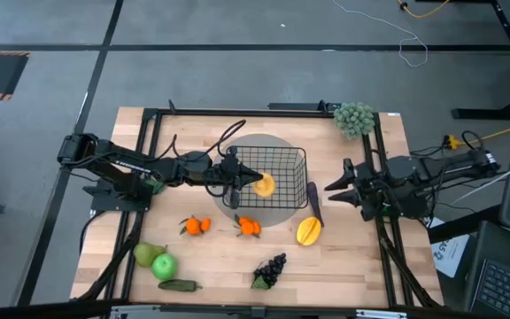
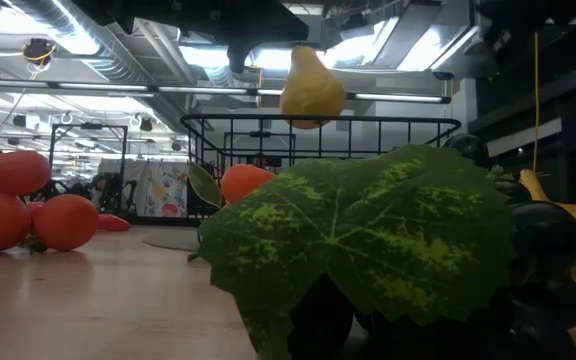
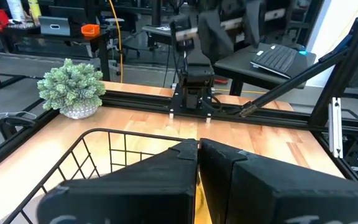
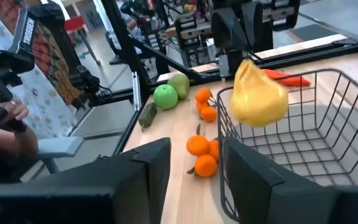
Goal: Build produce basket
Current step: Put the yellow pear into the wire basket
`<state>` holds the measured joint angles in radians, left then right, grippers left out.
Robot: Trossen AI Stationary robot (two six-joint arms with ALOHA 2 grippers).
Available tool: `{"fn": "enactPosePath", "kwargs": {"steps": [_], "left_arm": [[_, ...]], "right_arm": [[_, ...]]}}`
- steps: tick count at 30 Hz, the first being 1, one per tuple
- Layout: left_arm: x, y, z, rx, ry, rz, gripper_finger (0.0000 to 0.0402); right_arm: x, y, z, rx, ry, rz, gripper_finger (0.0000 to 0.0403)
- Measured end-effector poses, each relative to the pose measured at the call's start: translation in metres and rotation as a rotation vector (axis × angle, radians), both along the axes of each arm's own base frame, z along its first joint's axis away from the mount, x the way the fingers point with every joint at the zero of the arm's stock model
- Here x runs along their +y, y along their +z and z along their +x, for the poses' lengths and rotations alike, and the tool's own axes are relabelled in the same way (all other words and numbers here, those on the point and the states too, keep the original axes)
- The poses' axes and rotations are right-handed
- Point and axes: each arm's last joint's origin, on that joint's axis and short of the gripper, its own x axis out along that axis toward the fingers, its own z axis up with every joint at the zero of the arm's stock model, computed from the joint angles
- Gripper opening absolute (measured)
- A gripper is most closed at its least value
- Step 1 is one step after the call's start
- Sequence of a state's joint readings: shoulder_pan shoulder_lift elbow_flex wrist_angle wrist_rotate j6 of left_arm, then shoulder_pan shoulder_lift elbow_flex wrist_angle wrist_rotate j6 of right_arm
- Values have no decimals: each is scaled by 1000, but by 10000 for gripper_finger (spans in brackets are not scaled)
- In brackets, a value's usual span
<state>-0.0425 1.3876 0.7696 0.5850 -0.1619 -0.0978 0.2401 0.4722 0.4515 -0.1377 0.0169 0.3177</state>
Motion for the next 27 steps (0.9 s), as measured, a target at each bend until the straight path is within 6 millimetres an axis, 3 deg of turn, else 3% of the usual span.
{"fn": "enactPosePath", "kwargs": {"steps": [8,12,27], "left_arm": [[0,0,0,1,0,0,0],[0,0,0,1,0,0,0],[0,0,0,1,2,1,0]], "right_arm": [[-1,-50,-3,-104,-2,42,139],[-1,-66,-6,-152,1,25,139],[-2,-70,-8,-169,3,2,139]]}}
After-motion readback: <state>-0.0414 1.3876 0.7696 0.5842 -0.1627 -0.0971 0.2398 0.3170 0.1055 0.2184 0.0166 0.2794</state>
